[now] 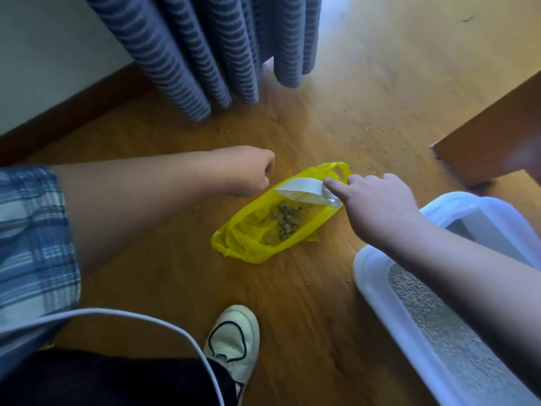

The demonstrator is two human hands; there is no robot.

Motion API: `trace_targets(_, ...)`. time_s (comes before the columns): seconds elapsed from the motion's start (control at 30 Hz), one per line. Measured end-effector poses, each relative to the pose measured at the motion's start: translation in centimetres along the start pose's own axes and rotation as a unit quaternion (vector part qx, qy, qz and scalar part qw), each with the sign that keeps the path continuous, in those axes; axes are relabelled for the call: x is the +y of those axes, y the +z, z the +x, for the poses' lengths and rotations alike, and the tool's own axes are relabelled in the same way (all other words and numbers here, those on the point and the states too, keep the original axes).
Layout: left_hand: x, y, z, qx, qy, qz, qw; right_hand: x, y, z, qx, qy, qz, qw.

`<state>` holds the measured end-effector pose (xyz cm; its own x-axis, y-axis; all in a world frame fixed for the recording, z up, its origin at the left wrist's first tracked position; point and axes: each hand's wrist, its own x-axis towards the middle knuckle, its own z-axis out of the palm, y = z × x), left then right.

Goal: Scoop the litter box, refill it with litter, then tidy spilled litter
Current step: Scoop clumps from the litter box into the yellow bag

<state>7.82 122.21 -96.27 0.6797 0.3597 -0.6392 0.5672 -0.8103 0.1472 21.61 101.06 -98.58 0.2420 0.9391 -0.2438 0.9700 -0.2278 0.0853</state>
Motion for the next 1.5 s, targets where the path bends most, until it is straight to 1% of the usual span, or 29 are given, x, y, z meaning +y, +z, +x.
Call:
trace_targets(0.07,0.9,-0.2,0.3,-0.003,0.004,0.003,1.000,0.6,0.2,-1.0,0.012,0.012,-0.014,1.000)
trace_targets(0.13,1.9,-0.5,0.6,-0.004,0.012,0.017,1.000,1.4,0.4,-2.1,0.020,0.039,0.006,0.999)
trace_targets(0.17,2.5,-0.7,0.6,-0.006,0.016,0.029,0.999,2.1,0.8,-2.5,0.012,0.072,0.046,0.996)
trace_targets(0.2,3.3,-1.0,0.6,-0.009,0.020,0.043,0.999,2.9,0.7,-3.0,0.000,0.119,0.117,0.986)
trace_targets(0.23,4.2,-1.3,0.6,-0.009,0.024,0.056,0.998,4.0,0.7,-3.5,-0.027,0.172,0.203,0.964)
trace_targets(0.27,5.5,-1.8,0.6,-0.010,0.029,0.062,0.998,5.2,0.5,-4.0,-0.055,0.221,0.303,0.925)
trace_targets(0.33,8.5,-2.6,0.2,-0.016,0.048,0.041,0.998,7.3,0.0,-5.6,-0.069,0.286,0.484,0.824)
trace_targets(0.4,12.2,-3.0,-0.1,-0.030,0.081,-0.031,0.996,8.5,-0.6,-7.8,-0.043,0.309,0.617,0.723)
trace_targets(0.47,16.3,-2.7,-0.3,-0.060,0.117,-0.137,0.982,8.8,-0.9,-10.4,-0.027,0.318,0.702,0.636)
trace_targets(0.53,20.1,-1.9,-0.4,-0.096,0.142,-0.227,0.959,8.7,-0.8,-12.8,-0.007,0.321,0.751,0.577)
trace_targets(0.6,23.6,-0.9,-0.6,-0.134,0.146,-0.294,0.935,8.6,-0.3,-15.1,0.030,0.330,0.777,0.535)
trace_targets(0.67,26.8,0.4,-1.2,-0.184,0.150,-0.361,0.902,8.7,0.3,-17.5,0.066,0.336,0.798,0.496)
trace_targets(0.7,28.2,1.2,-1.5,-0.197,0.151,-0.386,0.889,8.7,0.7,-18.6,0.079,0.336,0.801,0.488)
trace_targets(0.73,29.7,2.1,-1.9,-0.204,0.147,-0.406,0.878,8.7,1.2,-19.7,0.091,0.339,0.795,0.495)
trace_targets(0.77,30.8,3.0,-2.1,-0.208,0.138,-0.428,0.869,8.7,1.7,-20.8,0.100,0.347,0.776,0.518)
trace_targets(0.83,33.0,4.9,-2.6,-0.210,0.127,-0.465,0.851,8.9,2.3,-23.1,0.104,0.346,0.732,0.577)
trace_targets(0.87,33.8,5.7,-2.7,-0.189,0.138,-0.449,0.862,9.0,2.4,-24.2,0.096,0.335,0.718,0.603)
trace_targets(0.93,35.1,7.0,-2.8,-0.118,0.178,-0.361,0.908,9.4,2.4,-26.5,0.074,0.316,0.704,0.632)
trace_targets(0.97,35.5,7.3,-2.8,-0.092,0.195,-0.325,0.921,9.8,2.5,-27.8,0.069,0.326,0.694,0.639)
trace_targets(1.03,35.9,7.6,-2.6,-0.082,0.239,-0.255,0.933,10.8,3.9,-30.4,0.091,0.398,0.633,0.658)
trace_targets(1.07,36.0,7.7,-2.6,-0.078,0.267,-0.192,0.941,11.1,5.2,-32.0,0.111,0.448,0.584,0.668)
trace_targets(1.13,35.3,8.4,-2.0,-0.051,0.313,-0.049,0.947,11.3,7.9,-34.9,0.153,0.529,0.506,0.663)
trace_targets(1.17,34.7,8.7,-1.7,-0.032,0.321,0.002,0.947,11.0,9.2,-36.1,0.168,0.555,0.480,0.658)
trace_targets(1.2,34.1,8.9,-1.5,-0.017,0.323,0.038,0.946,10.5,10.5,-37.1,0.174,0.570,0.448,0.667)
trace_targets(1.27,32.9,8.6,-1.1,0.011,0.331,0.128,0.935,9.2,13.0,-38.3,0.151,0.573,0.367,0.717)
trace_targets(1.3,32.4,8.3,-0.9,0.027,0.346,0.190,0.918,8.6,14.2,-38.6,0.131,0.565,0.339,0.741)
trace_targets(1.33,32.2,8.0,-0.7,0.038,0.361,0.243,0.900,8.0,15.3,-38.7,0.111,0.557,0.325,0.756)
trace_targets(1.37,32.1,7.7,-0.6,0.044,0.370,0.276,0.886,7.5,16.2,-38.6,0.098,0.553,0.317,0.764)
trace_targets(1.5,33.3,8.7,-0.1,0.031,0.379,0.326,0.866,6.2,18.0,-38.1,0.091,0.546,0.297,0.778)
